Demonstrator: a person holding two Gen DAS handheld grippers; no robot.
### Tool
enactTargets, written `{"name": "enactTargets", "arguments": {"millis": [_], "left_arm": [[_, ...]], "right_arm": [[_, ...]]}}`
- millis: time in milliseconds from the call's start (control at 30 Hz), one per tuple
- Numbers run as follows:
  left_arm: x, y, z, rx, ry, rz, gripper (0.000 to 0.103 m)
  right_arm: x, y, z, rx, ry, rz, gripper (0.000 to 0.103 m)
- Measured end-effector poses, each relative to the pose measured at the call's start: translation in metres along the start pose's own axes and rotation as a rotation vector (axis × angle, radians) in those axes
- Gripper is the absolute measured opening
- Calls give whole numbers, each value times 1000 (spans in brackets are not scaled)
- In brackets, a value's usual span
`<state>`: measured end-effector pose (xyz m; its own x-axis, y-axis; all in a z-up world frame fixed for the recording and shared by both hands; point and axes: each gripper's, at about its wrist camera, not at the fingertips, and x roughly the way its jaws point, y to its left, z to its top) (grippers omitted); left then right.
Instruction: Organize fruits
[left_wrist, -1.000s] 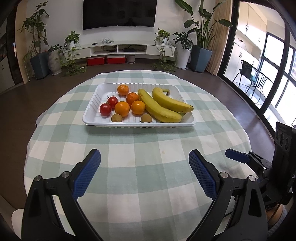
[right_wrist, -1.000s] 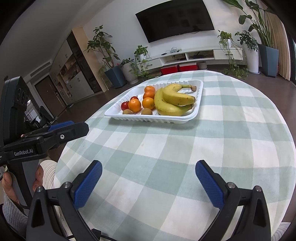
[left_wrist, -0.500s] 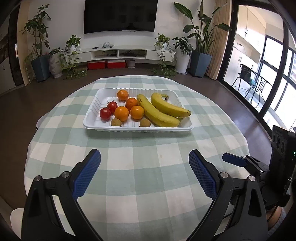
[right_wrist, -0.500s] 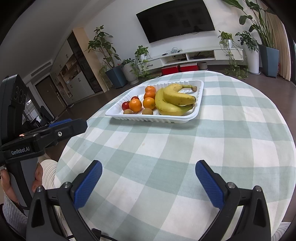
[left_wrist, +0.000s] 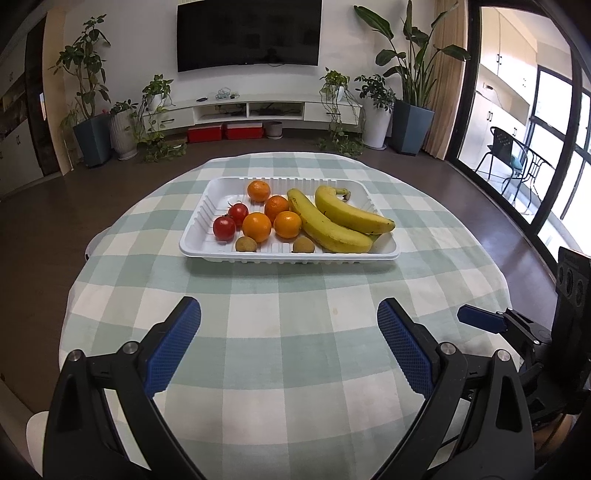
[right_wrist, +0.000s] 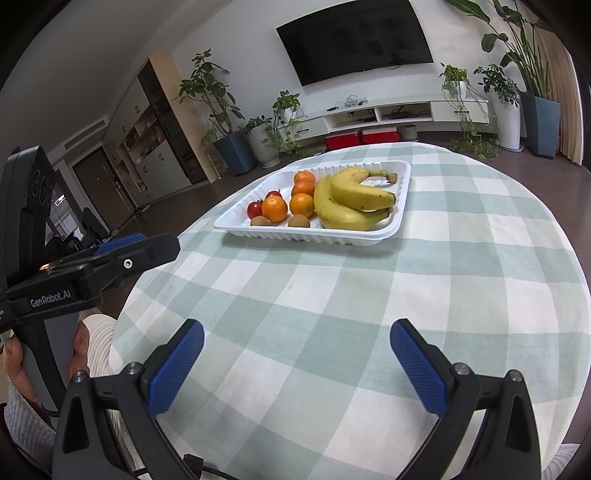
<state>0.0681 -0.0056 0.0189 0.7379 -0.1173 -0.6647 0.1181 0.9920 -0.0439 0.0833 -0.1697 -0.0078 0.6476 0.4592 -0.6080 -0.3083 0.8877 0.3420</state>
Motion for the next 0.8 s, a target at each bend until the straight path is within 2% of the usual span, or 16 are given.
{"name": "enactTargets", "arguments": {"millis": [500, 800], "left_arm": [[2, -16, -5, 72, 19, 76, 97], [3, -21, -8, 84, 29, 61, 97]], "right_arm": [[0, 2, 1, -5, -3, 3, 103], [0, 3, 1, -5, -5, 2, 103]]}}
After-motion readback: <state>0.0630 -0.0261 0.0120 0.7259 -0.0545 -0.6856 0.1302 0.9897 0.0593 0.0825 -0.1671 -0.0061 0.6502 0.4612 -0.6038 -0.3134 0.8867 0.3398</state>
